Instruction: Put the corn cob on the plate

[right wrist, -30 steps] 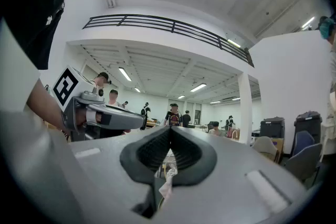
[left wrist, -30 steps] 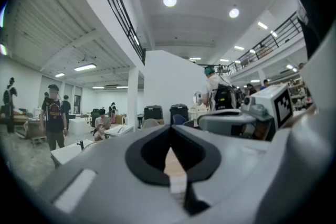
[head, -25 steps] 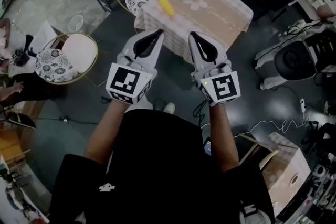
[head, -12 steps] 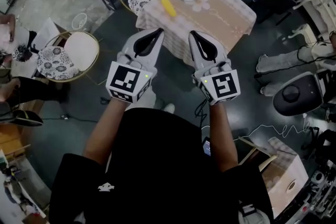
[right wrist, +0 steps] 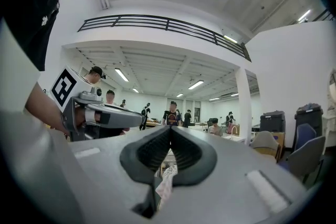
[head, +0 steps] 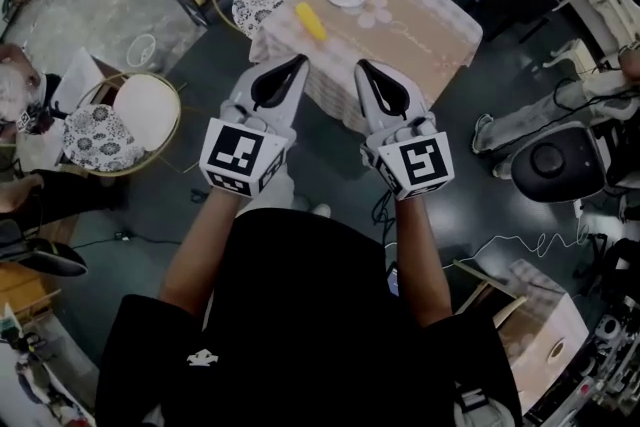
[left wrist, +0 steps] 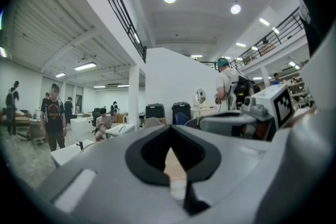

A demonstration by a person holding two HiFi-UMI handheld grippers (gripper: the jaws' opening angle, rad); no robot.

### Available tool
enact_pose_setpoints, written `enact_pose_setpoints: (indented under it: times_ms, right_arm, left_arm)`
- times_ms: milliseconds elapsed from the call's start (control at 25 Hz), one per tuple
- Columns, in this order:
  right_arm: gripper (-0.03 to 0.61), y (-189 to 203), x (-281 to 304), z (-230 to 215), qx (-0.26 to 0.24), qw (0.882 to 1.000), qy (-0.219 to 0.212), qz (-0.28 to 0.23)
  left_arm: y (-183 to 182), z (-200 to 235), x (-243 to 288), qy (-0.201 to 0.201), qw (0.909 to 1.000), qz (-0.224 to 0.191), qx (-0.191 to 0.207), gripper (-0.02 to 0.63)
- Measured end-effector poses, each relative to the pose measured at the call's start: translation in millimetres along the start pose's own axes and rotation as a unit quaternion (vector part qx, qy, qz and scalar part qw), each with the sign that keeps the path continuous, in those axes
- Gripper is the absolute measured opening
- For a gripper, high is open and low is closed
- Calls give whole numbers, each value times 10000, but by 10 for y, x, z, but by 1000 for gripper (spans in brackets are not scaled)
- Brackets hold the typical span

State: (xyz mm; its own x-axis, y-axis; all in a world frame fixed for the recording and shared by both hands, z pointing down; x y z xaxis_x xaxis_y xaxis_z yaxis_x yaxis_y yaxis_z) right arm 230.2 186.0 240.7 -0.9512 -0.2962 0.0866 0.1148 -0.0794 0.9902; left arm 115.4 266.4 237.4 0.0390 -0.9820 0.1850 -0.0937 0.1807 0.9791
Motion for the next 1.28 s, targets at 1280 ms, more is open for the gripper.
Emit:
enact_pose_setpoints:
  times_ms: [1280]
  right_arm:
    - [2,-30,1967,-381,51,9982,487,356]
  left_arm:
    - [18,1923,1046,394,9992,40,95,6]
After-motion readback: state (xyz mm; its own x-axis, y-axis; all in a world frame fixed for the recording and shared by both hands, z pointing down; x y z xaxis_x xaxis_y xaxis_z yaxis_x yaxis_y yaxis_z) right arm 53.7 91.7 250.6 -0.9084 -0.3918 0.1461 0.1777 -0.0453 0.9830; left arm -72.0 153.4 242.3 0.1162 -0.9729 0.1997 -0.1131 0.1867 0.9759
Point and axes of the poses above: the fingertips, and each gripper's own axes: x forward along the fingers, z to its left, y out of its underside, the point moved 5 cm from there along -x, backward along the fingers, and after that the axes turned 8 degrees about z, right-handed, at the moved point
